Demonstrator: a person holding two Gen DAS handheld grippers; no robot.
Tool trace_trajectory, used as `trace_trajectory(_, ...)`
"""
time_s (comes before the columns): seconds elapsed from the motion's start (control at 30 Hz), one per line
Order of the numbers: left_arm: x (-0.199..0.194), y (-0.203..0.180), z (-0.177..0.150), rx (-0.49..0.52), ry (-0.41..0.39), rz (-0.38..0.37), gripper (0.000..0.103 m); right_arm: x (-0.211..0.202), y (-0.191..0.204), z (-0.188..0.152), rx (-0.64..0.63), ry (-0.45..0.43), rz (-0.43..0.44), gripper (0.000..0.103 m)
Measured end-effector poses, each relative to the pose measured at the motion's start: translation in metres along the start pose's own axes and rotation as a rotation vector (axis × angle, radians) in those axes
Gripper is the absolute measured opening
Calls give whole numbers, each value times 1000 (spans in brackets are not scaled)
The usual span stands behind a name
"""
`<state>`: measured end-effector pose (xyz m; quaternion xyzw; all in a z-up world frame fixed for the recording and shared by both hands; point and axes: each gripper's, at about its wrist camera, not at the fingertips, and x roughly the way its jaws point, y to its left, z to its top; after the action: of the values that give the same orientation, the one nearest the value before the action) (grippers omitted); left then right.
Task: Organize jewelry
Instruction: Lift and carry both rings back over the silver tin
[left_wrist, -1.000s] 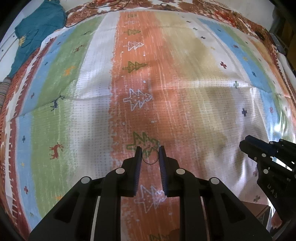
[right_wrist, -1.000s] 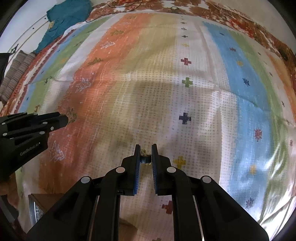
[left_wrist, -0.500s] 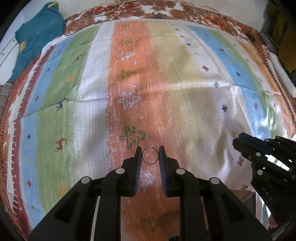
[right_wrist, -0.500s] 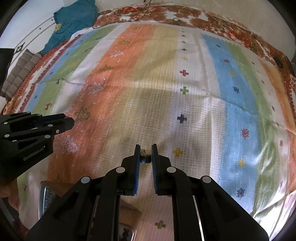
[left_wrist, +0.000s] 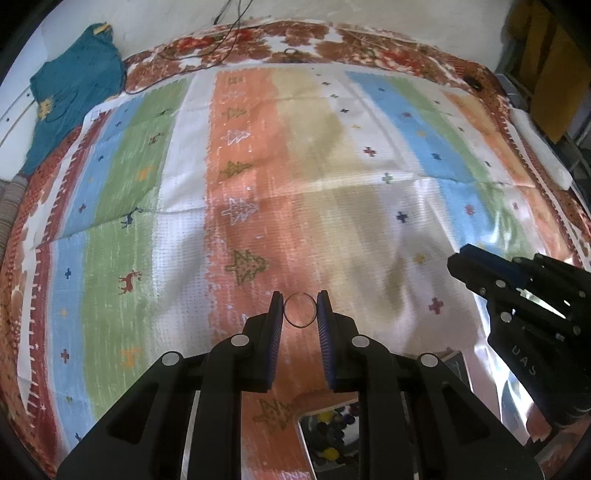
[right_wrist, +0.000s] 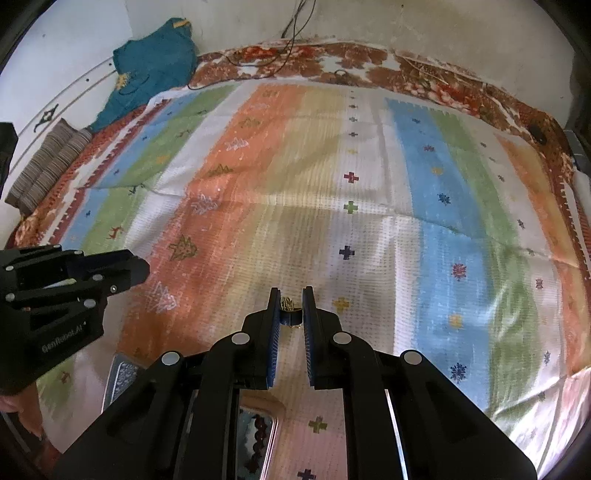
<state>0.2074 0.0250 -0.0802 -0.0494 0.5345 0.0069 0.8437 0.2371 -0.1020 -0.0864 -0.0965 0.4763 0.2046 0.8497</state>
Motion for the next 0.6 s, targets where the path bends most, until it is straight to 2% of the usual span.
trace_trajectory(0.6,-43,-16,-22,24,-64,-42,18,-35,9,-18,-34,-59,-6,13)
